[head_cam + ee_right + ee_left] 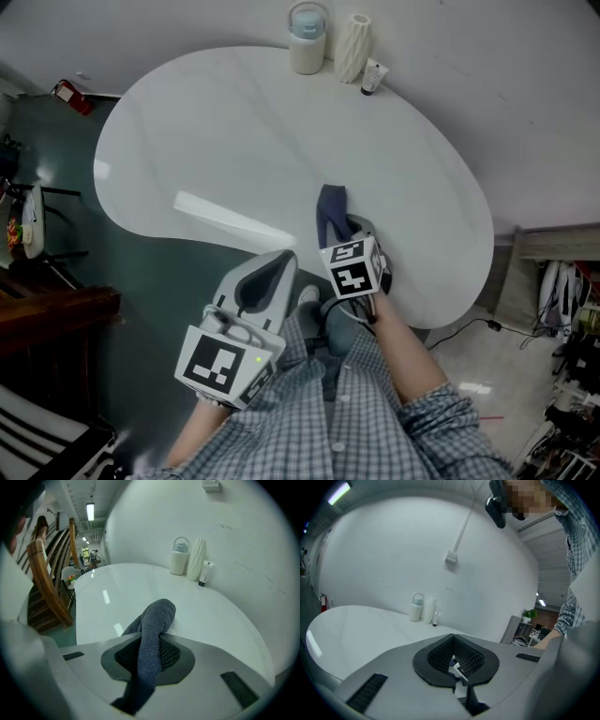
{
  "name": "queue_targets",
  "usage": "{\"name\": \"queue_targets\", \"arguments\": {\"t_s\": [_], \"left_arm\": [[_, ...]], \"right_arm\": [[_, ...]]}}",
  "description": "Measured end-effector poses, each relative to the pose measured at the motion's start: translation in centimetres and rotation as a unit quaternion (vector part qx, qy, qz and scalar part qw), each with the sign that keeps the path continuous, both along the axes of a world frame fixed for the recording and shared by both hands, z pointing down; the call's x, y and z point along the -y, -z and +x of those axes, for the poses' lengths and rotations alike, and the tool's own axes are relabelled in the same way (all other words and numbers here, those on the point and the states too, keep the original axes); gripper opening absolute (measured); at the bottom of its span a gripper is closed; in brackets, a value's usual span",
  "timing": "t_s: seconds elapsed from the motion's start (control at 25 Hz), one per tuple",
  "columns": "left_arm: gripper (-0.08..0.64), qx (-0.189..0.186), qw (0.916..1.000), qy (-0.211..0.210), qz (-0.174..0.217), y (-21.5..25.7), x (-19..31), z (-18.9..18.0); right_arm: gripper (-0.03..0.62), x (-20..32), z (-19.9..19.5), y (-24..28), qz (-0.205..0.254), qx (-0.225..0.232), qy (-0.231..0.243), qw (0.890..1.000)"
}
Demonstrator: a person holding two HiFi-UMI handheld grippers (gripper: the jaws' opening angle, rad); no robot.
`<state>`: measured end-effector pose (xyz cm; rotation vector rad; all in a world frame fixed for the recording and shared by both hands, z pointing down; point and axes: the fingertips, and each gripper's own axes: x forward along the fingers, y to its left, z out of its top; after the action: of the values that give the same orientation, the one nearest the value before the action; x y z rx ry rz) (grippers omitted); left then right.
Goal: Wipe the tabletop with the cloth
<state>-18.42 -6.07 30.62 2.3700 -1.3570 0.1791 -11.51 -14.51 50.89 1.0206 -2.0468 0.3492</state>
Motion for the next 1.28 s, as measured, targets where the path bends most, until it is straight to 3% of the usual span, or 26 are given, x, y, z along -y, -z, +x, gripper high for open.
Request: {"name": "queue_targets", "arguments": {"t_s": [0.56,0.92,1.28], "left_arm": [[0.005,0.003,0.9997,-0.026,0.004,0.6,0.8,2.9],[0.005,0.010,0.9988,-0.048,0.003,0.5,2.1,6.0],[0.005,-0.003,0.9974,-0.073,0.000,0.9,3.7,10.4]], "right_arm": [[0.052,1.1,2.1,0.1,0.006,0.015,-0.015,1.000],[0.052,2.5,7.9,0.0,-0.003,0.028,-0.074,0.997],[0.052,3.6,16.3,0.0,-0.002,0.013,-0.135,0.991]]}}
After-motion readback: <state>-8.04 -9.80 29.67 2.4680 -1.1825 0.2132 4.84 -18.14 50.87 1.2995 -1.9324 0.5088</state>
